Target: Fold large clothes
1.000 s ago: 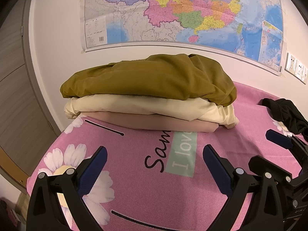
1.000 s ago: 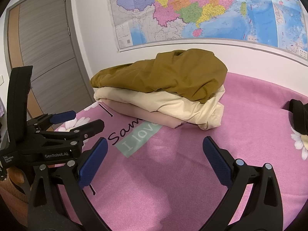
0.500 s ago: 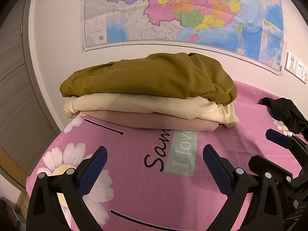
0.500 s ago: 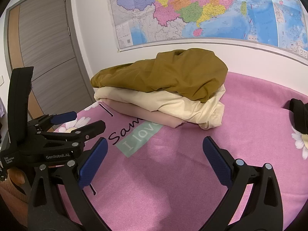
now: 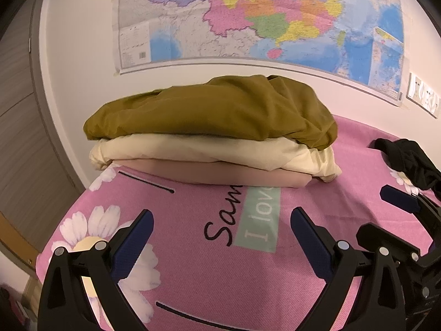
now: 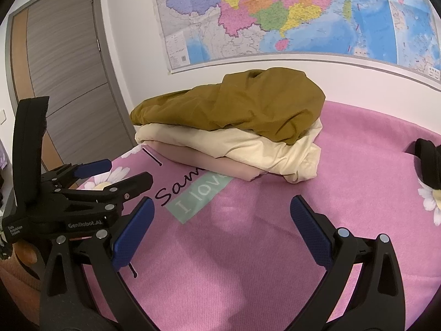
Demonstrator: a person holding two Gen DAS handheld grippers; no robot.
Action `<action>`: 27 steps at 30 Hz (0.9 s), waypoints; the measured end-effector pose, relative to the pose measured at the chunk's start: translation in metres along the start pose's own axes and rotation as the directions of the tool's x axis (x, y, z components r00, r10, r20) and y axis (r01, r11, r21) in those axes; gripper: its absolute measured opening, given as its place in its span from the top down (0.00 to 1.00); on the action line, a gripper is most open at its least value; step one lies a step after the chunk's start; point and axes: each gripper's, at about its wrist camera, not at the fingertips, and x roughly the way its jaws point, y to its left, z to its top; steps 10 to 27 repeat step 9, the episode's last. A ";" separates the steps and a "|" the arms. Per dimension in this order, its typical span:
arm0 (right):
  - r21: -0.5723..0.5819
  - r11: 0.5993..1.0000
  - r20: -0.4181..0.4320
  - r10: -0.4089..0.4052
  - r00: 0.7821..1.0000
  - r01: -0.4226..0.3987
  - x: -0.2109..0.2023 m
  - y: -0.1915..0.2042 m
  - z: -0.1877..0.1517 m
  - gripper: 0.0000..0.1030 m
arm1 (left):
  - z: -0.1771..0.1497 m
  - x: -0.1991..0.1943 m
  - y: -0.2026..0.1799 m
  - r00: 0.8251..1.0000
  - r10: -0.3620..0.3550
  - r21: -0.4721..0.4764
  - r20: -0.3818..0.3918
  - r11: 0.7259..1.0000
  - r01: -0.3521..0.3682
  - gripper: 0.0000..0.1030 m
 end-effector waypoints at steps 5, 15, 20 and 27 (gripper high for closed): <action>0.024 0.999 0.011 -0.025 1.000 0.025 -0.009 -0.009 -0.004 0.06 | 0.002 0.007 -0.007 0.998 -0.053 -0.019 -0.036 0.998 0.052 0.07; 0.060 0.996 0.036 -0.074 0.997 0.072 -0.028 -0.024 -0.008 0.06 | 0.003 0.015 -0.025 0.990 -0.121 -0.014 -0.075 0.993 0.120 0.07; 0.060 0.996 0.036 -0.074 0.997 0.072 -0.028 -0.024 -0.008 0.06 | 0.003 0.015 -0.025 0.990 -0.121 -0.014 -0.075 0.993 0.120 0.07; 0.060 0.996 0.036 -0.074 0.997 0.072 -0.028 -0.024 -0.008 0.06 | 0.003 0.015 -0.025 0.990 -0.121 -0.014 -0.075 0.993 0.120 0.07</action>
